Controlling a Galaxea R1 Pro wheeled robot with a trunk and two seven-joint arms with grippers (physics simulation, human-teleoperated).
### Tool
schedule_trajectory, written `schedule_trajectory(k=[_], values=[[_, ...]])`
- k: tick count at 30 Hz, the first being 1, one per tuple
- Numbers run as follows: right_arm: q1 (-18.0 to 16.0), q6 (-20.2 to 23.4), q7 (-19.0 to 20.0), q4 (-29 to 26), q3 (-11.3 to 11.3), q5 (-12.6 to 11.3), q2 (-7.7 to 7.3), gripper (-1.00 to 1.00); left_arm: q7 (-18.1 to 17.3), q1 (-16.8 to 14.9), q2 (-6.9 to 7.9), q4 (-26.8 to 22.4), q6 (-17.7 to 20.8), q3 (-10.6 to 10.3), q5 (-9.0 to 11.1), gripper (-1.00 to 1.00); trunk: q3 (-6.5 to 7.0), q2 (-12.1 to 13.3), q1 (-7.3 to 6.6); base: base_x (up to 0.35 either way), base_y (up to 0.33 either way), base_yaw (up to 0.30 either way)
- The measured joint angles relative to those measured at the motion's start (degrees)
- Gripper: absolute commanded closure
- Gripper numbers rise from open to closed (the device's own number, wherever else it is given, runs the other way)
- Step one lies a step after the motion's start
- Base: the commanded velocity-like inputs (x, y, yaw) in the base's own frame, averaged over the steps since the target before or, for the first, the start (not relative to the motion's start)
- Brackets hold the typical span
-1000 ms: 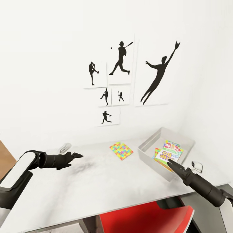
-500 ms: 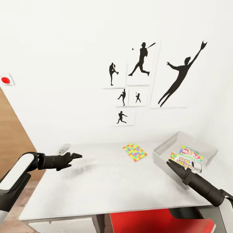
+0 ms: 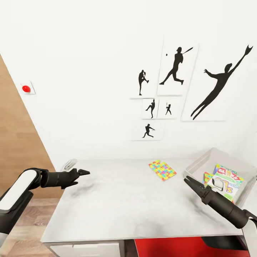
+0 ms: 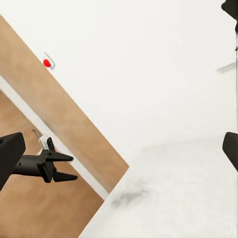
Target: Put all the toys in the child's room - the three board games (two on the bed and one on the table), the two jigsaw puzzles on the table, and the tennis ball on the table - inside the toy box on the table in the child's room.
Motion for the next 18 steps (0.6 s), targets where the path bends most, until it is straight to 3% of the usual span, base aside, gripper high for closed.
schedule_trajectory(k=[5,18], values=[[0.05,0.00,0.06,0.00,-0.09,-0.01,-0.01,-1.00,0.00,0.04,0.14,0.00,0.00,0.01,0.01,-1.00,0.28,0.00,0.00,0.060,0.027,-0.145],[0.12,-0.01,0.13,0.01,-0.14,-0.08,0.02,-1.00,-0.08,0.13,0.58,-0.01,0.00,0.03,0.00,-1.00,0.36,0.01,0.00,0.075,0.101,-0.011]])
